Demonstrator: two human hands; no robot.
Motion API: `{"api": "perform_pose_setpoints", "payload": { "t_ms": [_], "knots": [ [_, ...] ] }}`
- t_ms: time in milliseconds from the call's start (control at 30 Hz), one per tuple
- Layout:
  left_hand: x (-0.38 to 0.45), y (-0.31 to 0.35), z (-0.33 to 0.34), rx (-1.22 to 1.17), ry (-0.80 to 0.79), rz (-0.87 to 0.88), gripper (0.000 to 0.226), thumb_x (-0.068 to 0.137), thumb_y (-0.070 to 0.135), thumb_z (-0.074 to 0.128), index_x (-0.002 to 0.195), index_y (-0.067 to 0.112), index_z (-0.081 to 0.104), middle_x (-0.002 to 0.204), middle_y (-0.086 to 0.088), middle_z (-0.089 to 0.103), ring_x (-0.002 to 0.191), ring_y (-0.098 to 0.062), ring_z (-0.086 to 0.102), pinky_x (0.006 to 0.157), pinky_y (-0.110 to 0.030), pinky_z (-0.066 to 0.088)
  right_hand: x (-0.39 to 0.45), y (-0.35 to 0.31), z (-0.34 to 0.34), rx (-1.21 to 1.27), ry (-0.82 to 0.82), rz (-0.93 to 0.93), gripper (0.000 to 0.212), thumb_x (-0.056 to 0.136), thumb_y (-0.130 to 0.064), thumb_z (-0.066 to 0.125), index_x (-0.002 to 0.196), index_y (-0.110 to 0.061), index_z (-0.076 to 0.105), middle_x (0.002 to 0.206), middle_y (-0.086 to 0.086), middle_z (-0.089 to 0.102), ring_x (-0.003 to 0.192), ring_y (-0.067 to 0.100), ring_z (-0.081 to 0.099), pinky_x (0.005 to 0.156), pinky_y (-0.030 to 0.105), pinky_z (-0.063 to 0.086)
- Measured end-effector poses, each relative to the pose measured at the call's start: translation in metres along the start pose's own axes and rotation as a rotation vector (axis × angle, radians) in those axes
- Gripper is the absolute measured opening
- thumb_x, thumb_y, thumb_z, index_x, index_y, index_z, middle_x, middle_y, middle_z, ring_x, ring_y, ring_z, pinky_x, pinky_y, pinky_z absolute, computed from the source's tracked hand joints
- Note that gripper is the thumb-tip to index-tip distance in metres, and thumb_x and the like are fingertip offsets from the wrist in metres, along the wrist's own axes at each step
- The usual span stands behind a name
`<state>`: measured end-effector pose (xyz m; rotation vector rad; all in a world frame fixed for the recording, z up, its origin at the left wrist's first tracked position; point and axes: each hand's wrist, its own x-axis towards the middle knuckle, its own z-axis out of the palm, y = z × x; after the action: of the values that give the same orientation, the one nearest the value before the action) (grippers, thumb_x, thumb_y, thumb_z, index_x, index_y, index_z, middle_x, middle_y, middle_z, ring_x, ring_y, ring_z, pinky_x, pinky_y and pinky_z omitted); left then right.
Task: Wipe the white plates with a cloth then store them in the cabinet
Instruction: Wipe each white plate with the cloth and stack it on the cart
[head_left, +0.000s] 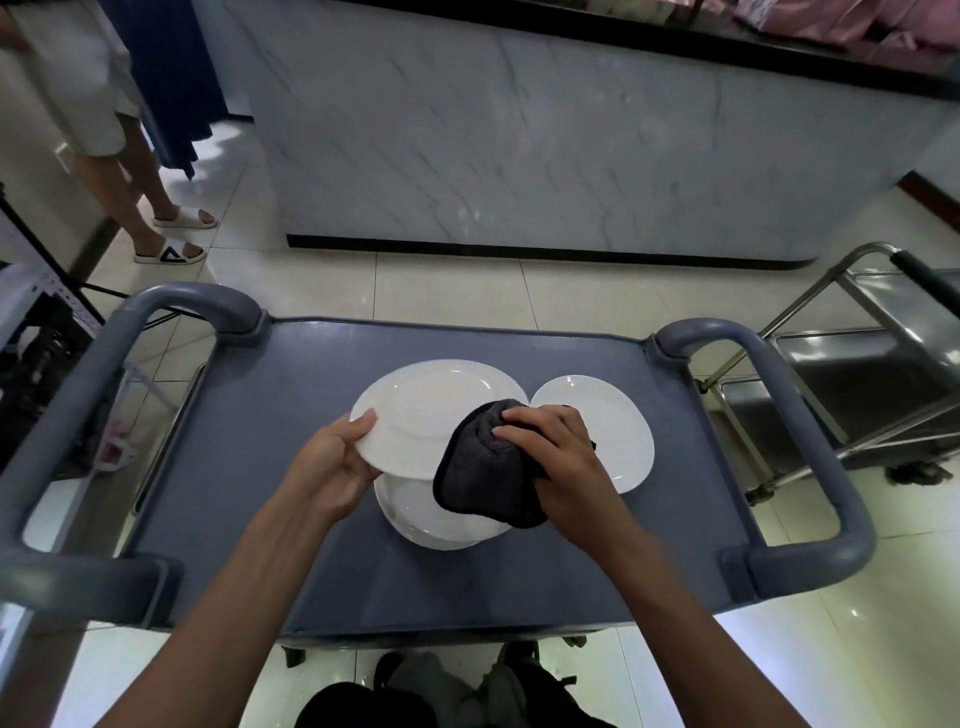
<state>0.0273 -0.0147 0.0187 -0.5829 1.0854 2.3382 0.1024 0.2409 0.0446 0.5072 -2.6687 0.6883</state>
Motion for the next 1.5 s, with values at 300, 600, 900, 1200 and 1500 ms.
{"api": "perform_pose_setpoints", "payload": {
  "t_ms": [300,600,900,1200,1500],
  "knots": [
    [-0.003,0.001,0.0,0.193,0.03,0.197,0.028,0.099,0.007,0.053,0.124,0.014,0.063,0.116,-0.01,0.072,0.095,-0.028,0.07,0.068,-0.04,0.061,0.021,-0.011,0.0,0.218,0.06,0.229,0.056,0.079,0.013,0.06,0.127,-0.016,0.065,0.129,-0.007,0.063,0.115,0.018,0.055,0.102,0.031,0.043],
    [-0.01,-0.011,0.017,0.217,-0.045,0.239,0.035,0.096,0.003,0.055,0.129,0.011,0.061,0.113,-0.013,0.073,0.092,-0.029,0.069,0.065,-0.04,0.061,0.066,-0.039,0.013,0.225,0.118,0.341,0.055,0.077,0.008,0.057,0.128,-0.014,0.062,0.13,0.0,0.062,0.118,0.025,0.055,0.103,0.042,0.043],
    [-0.014,-0.016,0.016,0.146,-0.072,0.268,0.032,0.095,0.003,0.055,0.125,0.009,0.064,0.106,-0.014,0.075,0.083,-0.025,0.074,0.06,-0.036,0.059,0.056,-0.053,0.03,0.104,-0.113,0.249,0.063,0.084,-0.026,0.053,0.146,-0.031,0.045,0.162,-0.002,0.027,0.148,0.023,0.022,0.114,0.056,0.027],
    [-0.012,-0.022,0.015,0.093,-0.043,0.301,0.028,0.097,0.005,0.055,0.121,0.011,0.067,0.11,-0.016,0.074,0.091,-0.027,0.073,0.066,-0.038,0.061,0.02,-0.059,0.054,-0.21,-0.12,0.329,0.055,0.098,-0.062,0.034,0.151,-0.047,0.033,0.167,-0.001,0.012,0.153,0.034,0.005,0.114,0.065,0.021],
    [-0.01,-0.018,0.017,0.123,-0.053,0.297,0.023,0.098,0.014,0.056,0.117,0.009,0.068,0.106,-0.015,0.075,0.089,-0.026,0.073,0.065,-0.038,0.061,-0.002,-0.053,0.062,-0.175,0.104,0.264,0.056,0.091,-0.008,0.065,0.139,-0.035,0.053,0.149,0.002,0.046,0.134,0.034,0.04,0.096,0.058,0.042]
  ]
}}
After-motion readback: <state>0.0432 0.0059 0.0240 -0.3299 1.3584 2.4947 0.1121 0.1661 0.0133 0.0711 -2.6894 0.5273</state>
